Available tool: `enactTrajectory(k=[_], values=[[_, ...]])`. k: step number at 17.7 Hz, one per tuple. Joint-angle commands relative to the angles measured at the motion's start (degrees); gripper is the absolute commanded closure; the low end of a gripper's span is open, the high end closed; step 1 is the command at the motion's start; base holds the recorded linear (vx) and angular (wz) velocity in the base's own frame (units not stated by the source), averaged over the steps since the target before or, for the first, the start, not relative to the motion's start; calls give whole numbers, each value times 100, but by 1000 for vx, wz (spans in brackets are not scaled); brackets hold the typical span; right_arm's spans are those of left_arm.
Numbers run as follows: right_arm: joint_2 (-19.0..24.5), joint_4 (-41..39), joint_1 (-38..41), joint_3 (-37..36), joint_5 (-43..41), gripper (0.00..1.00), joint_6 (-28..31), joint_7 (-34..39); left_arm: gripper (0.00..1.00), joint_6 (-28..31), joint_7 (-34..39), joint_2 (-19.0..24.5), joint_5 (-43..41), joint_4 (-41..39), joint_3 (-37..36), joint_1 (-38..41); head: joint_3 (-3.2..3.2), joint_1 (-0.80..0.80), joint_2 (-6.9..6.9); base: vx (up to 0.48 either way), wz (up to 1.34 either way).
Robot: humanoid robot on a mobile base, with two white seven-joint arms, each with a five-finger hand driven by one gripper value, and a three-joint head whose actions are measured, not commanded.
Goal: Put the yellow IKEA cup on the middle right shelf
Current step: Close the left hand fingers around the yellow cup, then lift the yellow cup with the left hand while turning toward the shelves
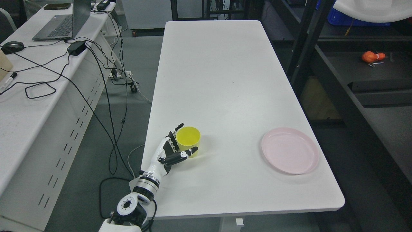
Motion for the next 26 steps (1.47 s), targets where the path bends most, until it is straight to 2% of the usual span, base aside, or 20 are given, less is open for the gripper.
enactTrajectory(k=[1,4,5,6,8,11,13,16,26], values=[[-100,0,79,97,-141,1,5,-4,50,-11,5,100,10,572,418,-174,0,0,0,0,0],[-100,0,79,97,-141,1,5,-4,86,-186,23,100,430,564,647,-165,0,0,0,0,0],[-100,0,79,97,-141,1,5,-4,95,-352,23,100,588,555,700,-165,0,0,0,0,0],[-100,0,79,97,-141,1,5,-4,100,-545,23,100,625,485,753,-156,0,0,0,0,0],[-100,0,79,97,-141,1,5,-4,100,-609,23,100,625,-74,902,-69,0,0,0,0,0],[-100,0,79,97,-141,1,5,-4,100,-591,5,100,625,-1489,903,396,0,0,0,0,0],[-100,0,79,97,-141,1,5,-4,100,-600,-3,100,625,-1940,867,599,0,0,0,0,0],[-100,0,79,97,-141,1,5,-4,100,-600,-3,100,625,-2178,867,740,0,0,0,-14,-18],[-100,0,79,97,-141,1,5,-4,100,-600,-3,100,625,-2240,850,872,0,0,0,-153,-72]])
